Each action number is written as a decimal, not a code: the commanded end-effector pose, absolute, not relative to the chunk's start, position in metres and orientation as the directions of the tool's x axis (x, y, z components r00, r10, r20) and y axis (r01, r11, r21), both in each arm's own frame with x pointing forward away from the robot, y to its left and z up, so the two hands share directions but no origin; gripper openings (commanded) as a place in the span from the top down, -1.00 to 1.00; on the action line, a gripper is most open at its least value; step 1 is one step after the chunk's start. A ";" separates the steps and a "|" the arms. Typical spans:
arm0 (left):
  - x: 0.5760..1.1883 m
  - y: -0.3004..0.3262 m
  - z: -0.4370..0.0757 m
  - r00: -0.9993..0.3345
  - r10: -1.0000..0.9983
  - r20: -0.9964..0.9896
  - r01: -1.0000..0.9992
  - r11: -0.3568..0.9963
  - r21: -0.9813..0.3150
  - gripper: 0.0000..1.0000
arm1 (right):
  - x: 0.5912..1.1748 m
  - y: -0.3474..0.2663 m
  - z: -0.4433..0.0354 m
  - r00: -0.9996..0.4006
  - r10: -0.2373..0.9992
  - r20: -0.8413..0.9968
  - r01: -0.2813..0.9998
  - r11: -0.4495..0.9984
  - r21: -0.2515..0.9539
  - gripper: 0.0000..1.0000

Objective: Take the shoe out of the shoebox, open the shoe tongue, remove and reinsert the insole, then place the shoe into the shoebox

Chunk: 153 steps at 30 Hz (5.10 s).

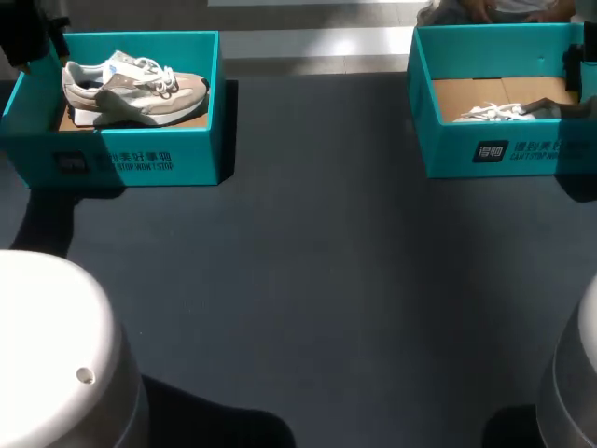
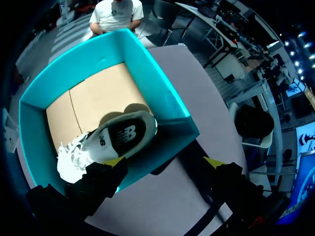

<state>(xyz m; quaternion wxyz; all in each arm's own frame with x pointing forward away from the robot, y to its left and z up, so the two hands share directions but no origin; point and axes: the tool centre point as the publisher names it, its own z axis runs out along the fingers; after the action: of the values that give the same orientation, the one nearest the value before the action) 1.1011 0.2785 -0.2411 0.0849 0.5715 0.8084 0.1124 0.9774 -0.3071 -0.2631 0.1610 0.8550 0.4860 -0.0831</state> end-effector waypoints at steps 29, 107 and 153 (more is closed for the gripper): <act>1.167 0.291 -0.275 0.070 0.996 0.063 0.986 -0.079 0.144 -0.12 | 0.977 -0.307 -0.263 0.514 0.805 -0.298 0.858 -0.476 0.195 -1.00; 1.133 0.336 -0.117 -0.008 1.000 0.013 0.998 0.008 0.061 1.00 | 0.977 -0.307 -0.263 0.514 0.805 -0.298 0.858 -0.476 0.195 -1.00; 0.847 0.098 -0.119 0.048 0.978 0.205 0.947 -0.109 0.301 1.00 | 0.977 -0.307 -0.263 0.514 0.805 -0.298 0.858 -0.476 0.195 -1.00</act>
<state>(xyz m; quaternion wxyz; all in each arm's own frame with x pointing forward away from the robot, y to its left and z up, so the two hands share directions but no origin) 0.8773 0.1125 -0.1211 -0.1203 0.7175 0.6861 0.0030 0.9773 -0.3071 -0.2631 0.1611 0.8550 0.4859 -0.0831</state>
